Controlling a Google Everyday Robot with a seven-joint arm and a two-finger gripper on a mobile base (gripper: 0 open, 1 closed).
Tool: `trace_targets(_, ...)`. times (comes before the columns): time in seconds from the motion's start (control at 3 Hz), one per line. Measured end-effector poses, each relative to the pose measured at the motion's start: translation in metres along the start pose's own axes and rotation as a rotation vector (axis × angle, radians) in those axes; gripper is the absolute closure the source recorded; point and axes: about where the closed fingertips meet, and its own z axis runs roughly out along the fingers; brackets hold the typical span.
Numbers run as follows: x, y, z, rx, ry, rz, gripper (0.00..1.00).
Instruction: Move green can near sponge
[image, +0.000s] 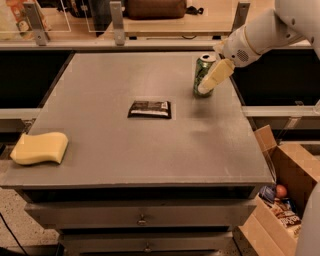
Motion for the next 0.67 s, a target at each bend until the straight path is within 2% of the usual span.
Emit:
trace_targets(0.33,0.0029,0.0018,0.0064,-0.016,-0.026,0.022,0.00)
trace_targets(0.67,0.0022,0.0036,0.0105,-0.028,-0.053,0.036,0.16)
